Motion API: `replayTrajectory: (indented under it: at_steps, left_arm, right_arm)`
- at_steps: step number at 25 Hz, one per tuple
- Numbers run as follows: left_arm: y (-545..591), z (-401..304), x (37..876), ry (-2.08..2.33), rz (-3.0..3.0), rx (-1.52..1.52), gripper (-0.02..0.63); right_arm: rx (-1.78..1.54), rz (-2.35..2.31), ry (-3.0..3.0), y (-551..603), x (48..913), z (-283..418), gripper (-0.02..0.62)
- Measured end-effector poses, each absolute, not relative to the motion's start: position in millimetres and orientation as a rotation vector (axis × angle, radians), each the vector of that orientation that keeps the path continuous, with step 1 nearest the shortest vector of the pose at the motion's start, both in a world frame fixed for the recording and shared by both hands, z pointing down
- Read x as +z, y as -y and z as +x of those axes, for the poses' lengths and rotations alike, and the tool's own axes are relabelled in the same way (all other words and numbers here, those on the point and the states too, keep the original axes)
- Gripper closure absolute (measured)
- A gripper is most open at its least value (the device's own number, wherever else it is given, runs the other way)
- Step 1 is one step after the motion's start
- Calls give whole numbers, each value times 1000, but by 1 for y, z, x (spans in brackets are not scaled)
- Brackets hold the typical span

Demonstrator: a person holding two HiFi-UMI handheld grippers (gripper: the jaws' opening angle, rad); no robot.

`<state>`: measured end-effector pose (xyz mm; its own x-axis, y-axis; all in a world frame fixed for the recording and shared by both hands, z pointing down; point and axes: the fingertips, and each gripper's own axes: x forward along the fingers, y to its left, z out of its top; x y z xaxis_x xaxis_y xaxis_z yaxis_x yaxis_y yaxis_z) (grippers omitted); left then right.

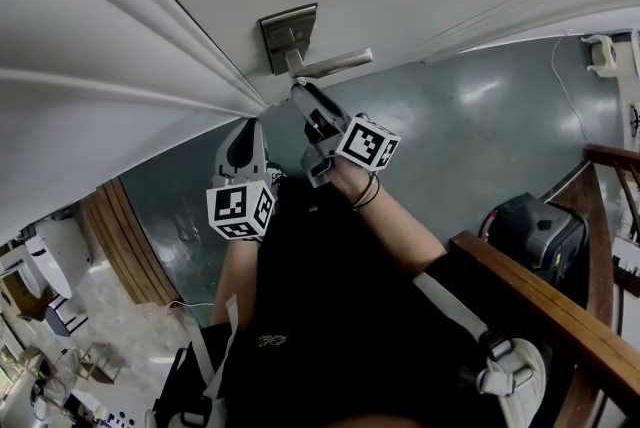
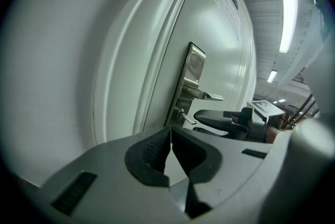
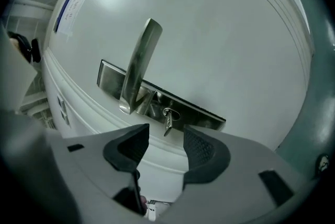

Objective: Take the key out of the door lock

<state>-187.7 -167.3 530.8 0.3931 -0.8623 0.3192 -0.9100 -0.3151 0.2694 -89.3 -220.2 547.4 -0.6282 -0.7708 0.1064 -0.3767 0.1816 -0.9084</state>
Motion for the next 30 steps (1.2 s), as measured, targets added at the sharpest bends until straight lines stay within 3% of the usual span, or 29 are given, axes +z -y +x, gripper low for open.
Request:
replayTrajectory:
  at_steps: [17, 27, 30]
  left_arm:
    - [180, -192, 527, 1566, 2229, 164, 578]
    - [181, -189, 523, 1575, 2222, 163, 577]
    - [181, -191, 523, 1583, 2217, 164, 578]
  right_arm:
    - [-1586, -974, -1877, 243, 556, -91, 417]
    - [-1603, -888, -1847, 246, 548, -96, 553]
    - [-1604, -870, -1847, 246, 546, -98, 561]
